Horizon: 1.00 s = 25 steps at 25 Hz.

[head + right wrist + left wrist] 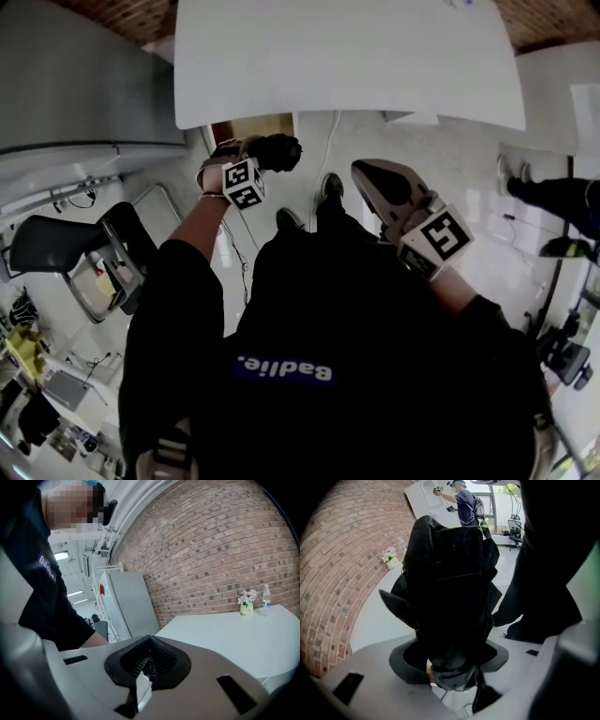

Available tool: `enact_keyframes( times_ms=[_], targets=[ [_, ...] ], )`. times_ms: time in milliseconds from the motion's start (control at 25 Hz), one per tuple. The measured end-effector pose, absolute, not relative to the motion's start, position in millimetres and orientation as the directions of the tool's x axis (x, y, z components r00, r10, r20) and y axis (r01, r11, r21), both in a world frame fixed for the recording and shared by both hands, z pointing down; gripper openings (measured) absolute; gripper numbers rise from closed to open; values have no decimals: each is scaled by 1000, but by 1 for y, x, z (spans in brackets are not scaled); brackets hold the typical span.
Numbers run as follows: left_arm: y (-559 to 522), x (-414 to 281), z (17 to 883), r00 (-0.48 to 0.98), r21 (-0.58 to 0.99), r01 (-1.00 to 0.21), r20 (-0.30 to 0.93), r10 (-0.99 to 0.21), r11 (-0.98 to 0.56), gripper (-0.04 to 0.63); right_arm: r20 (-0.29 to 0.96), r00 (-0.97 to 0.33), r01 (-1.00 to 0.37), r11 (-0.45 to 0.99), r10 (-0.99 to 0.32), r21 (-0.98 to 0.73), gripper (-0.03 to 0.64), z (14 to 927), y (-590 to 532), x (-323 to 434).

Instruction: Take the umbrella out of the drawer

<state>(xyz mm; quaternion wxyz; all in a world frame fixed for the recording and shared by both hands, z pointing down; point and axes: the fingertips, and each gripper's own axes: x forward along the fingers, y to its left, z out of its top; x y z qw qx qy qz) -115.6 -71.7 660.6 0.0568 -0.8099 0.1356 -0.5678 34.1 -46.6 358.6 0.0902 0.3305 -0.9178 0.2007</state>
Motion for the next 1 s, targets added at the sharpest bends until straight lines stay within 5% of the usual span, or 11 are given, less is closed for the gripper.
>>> enact_keyframes(
  times_ms=[720, 1000],
  targets=[
    [-133, -155, 555, 140, -403, -209, 889, -435, -891, 247, 204, -838, -546, 789, -507, -282, 26, 326, -67, 26],
    [-177, -161, 559, 29, -387, -187, 916, -399, -903, 248, 214, -833, -552, 779, -509, -296, 26, 330, -75, 40]
  ],
)
